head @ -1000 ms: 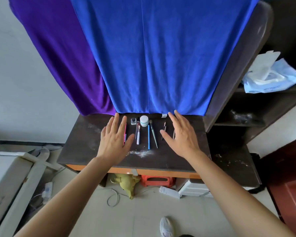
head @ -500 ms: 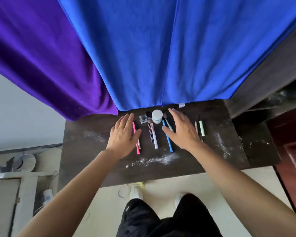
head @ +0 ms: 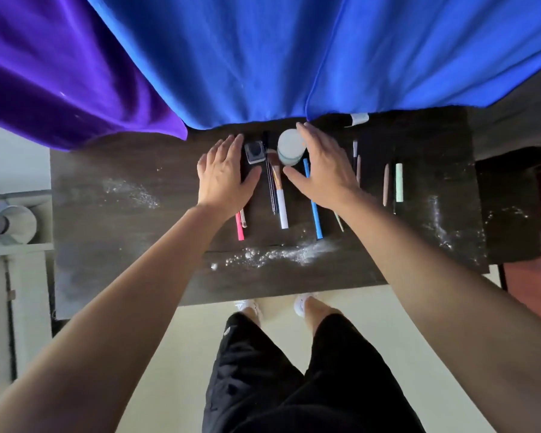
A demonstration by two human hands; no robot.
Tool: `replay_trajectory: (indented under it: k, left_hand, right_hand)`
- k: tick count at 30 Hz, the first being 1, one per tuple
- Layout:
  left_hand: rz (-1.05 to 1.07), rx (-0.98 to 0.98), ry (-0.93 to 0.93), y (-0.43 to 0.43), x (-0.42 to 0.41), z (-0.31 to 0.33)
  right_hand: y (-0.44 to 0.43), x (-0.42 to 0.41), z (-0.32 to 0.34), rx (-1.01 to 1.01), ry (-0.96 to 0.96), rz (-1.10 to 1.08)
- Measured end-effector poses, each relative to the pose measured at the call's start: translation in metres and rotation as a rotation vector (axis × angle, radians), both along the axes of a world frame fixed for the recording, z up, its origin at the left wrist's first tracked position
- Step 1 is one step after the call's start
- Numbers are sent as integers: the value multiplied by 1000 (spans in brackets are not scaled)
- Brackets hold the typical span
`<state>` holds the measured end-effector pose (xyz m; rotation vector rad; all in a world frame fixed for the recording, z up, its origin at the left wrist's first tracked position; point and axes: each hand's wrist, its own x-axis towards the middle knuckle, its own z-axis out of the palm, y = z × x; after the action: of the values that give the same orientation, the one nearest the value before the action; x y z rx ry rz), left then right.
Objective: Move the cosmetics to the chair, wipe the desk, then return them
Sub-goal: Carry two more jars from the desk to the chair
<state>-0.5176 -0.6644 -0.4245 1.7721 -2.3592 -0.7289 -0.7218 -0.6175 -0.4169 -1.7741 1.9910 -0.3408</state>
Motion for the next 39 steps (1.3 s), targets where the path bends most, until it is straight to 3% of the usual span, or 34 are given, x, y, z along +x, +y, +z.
replay_trajectory:
  k: [8,18,25,32,39]
  left_hand:
    - [154,-133,119,29,-13,-7]
    - [96,-410,302,46,-16,122]
    - [-141,-621,531,36,-44,204]
    - [-506,-500,756,91,-107,226]
    - [-876,-236,842,226,-177,239]
  right_hand:
    - [8,-5,0,-156,-72,16]
    - [52,-33,105,-455,-185,-137]
    - [97,-52,192,-662,-72,-332]
    - [230,-48,210,-641,-4,-737]
    - [410,-36,226,-581,174,-1152]
